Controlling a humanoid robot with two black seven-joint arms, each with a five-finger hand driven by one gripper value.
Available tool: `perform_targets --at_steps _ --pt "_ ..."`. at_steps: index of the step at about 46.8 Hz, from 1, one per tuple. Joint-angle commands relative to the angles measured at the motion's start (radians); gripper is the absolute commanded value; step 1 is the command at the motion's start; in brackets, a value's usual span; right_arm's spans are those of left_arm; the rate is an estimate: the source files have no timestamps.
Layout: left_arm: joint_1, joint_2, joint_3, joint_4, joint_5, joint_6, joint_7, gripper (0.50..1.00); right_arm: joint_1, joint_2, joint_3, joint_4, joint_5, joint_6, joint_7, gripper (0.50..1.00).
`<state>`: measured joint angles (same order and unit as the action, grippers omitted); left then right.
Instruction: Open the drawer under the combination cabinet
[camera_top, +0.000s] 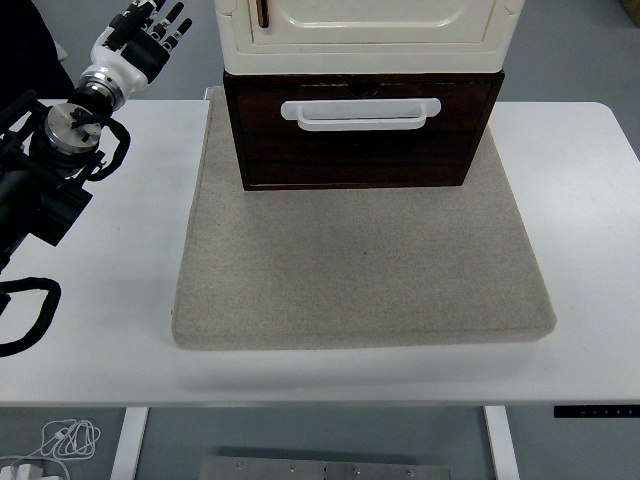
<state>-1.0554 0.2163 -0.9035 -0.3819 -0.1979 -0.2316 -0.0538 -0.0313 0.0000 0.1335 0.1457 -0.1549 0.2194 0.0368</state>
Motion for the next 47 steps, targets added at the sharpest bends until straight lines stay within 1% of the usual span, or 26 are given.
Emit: perform_targets --at_steps 1,21,26,31,43,47 --pt "0.0 0.0 0.0 0.0 0.0 0.0 0.0 1.0 0.001 0.0 0.0 0.0 0.0 0.0 0.0 0.926" --pt "-0.002 0.008 -0.005 0.001 -0.002 -0.002 0.0 1.0 0.001 0.0 0.0 0.0 0.0 0.0 0.0 0.926" --pt "0.0 0.023 -0.003 0.006 0.0 -0.012 0.0 1.0 0.001 0.0 0.0 0.0 0.0 0.0 0.0 0.926" --pt "0.0 0.034 -0.003 0.011 0.0 -0.051 0.0 1.0 0.001 0.0 0.0 0.0 0.0 0.0 0.0 0.926" --pt "0.0 0.04 0.009 0.02 0.012 -0.063 -0.006 1.0 0.001 0.0 0.0 0.0 0.0 0.0 0.0 0.926" --pt "-0.008 0.064 0.014 0.015 0.014 -0.063 -0.015 1.0 0.001 0.0 0.0 0.0 0.0 0.0 0.0 0.926"
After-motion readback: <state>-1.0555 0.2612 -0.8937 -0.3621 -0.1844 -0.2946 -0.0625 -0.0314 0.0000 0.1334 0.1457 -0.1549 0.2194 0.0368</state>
